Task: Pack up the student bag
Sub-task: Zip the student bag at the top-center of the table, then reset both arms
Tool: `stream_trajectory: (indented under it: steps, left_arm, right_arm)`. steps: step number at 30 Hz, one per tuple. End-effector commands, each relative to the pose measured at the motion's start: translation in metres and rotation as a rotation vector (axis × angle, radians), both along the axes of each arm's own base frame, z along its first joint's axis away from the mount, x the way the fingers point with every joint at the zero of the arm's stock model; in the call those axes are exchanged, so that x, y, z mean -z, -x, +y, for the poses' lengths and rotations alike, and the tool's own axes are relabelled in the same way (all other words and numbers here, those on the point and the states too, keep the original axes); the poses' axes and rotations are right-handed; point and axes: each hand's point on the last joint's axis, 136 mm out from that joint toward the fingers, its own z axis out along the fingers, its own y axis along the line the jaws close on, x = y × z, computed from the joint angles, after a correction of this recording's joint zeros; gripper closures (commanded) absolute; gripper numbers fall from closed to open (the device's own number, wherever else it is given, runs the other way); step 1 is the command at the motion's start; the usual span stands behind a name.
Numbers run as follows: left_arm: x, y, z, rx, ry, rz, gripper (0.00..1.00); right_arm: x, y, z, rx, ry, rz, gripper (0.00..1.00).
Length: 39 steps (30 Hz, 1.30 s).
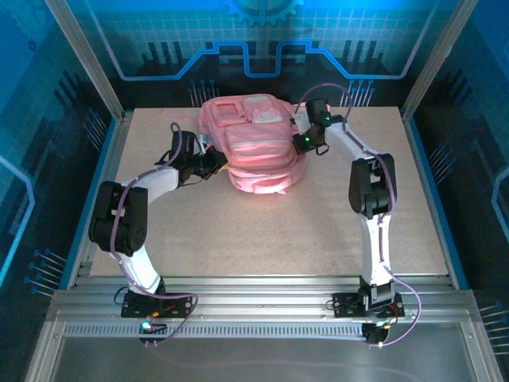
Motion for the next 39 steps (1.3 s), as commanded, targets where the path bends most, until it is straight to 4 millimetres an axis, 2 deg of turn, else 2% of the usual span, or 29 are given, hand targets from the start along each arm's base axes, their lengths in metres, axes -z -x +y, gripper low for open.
stream_trajectory:
  steps: [1, 4, 6, 10, 12, 18, 19, 20, 21, 24, 26, 28, 31, 34, 37, 39]
  left_arm:
    - [-0.015, 0.012, 0.025, -0.006, -0.011, -0.018, 1.0]
    - [-0.016, 0.013, 0.027, -0.015, -0.008, -0.021, 1.0]
    - [-0.019, 0.014, 0.029, -0.021, -0.021, -0.029, 1.0]
    - [-0.026, 0.018, 0.036, -0.039, -0.069, -0.059, 0.98]
    - [-0.031, 0.023, 0.039, -0.051, -0.089, -0.077, 0.98]
    - [-0.03, 0.049, 0.039, -0.065, -0.075, -0.061, 0.96]
    - [-0.028, 0.053, 0.037, -0.063, -0.066, -0.051, 0.94]
    - [-0.025, 0.059, 0.035, -0.059, -0.058, -0.036, 0.88]
    - [-0.022, 0.064, 0.033, -0.052, -0.058, -0.024, 0.73]
    - [-0.01, 0.075, 0.036, -0.056, -0.112, 0.023, 0.26]
    - [-0.006, 0.077, 0.043, -0.078, -0.157, 0.034, 0.13]
    - [-0.008, 0.076, 0.052, -0.105, -0.207, 0.019, 0.06]
    - [-0.015, 0.071, 0.07, -0.161, -0.313, -0.031, 0.02]
    - [-0.023, 0.065, 0.1, -0.231, -0.49, -0.087, 0.01]
    - [-0.023, 0.065, 0.141, -0.337, -0.696, -0.115, 0.01]
    - [-0.021, 0.068, 0.162, -0.403, -0.798, -0.142, 0.01]
  right_arm:
    - [-0.051, -0.072, -0.058, 0.285, 0.004, -0.269, 0.94]
    - [-0.064, -0.055, -0.062, 0.283, -0.008, -0.274, 0.74]
    - [-0.073, -0.035, -0.071, 0.304, -0.027, -0.28, 0.67]
    - [-0.08, 0.01, -0.096, 0.378, -0.058, -0.282, 0.62]
    - [-0.078, 0.039, -0.109, 0.41, -0.054, -0.281, 0.61]
    - [-0.057, 0.126, -0.141, 0.498, 0.04, -0.307, 0.59]
    - [-0.059, 0.134, -0.145, 0.51, 0.044, -0.331, 0.58]
    - [-0.052, 0.147, -0.149, 0.517, 0.056, -0.341, 0.58]
    - [-0.051, 0.154, -0.152, 0.523, 0.061, -0.368, 0.58]
    - [-0.052, 0.165, -0.156, 0.523, 0.055, -0.474, 0.55]
    - [-0.053, 0.166, -0.156, 0.527, 0.046, -0.52, 0.55]
    - [-0.05, 0.165, -0.157, 0.529, 0.047, -0.533, 0.55]
    - [-0.047, 0.155, -0.157, 0.522, 0.068, -0.598, 0.55]
    - [-0.043, 0.151, -0.159, 0.52, 0.116, -0.675, 0.55]
    - [-0.029, 0.149, -0.159, 0.526, 0.106, -0.677, 0.53]
    - [-0.025, 0.148, -0.154, 0.499, 0.104, -0.662, 0.4]
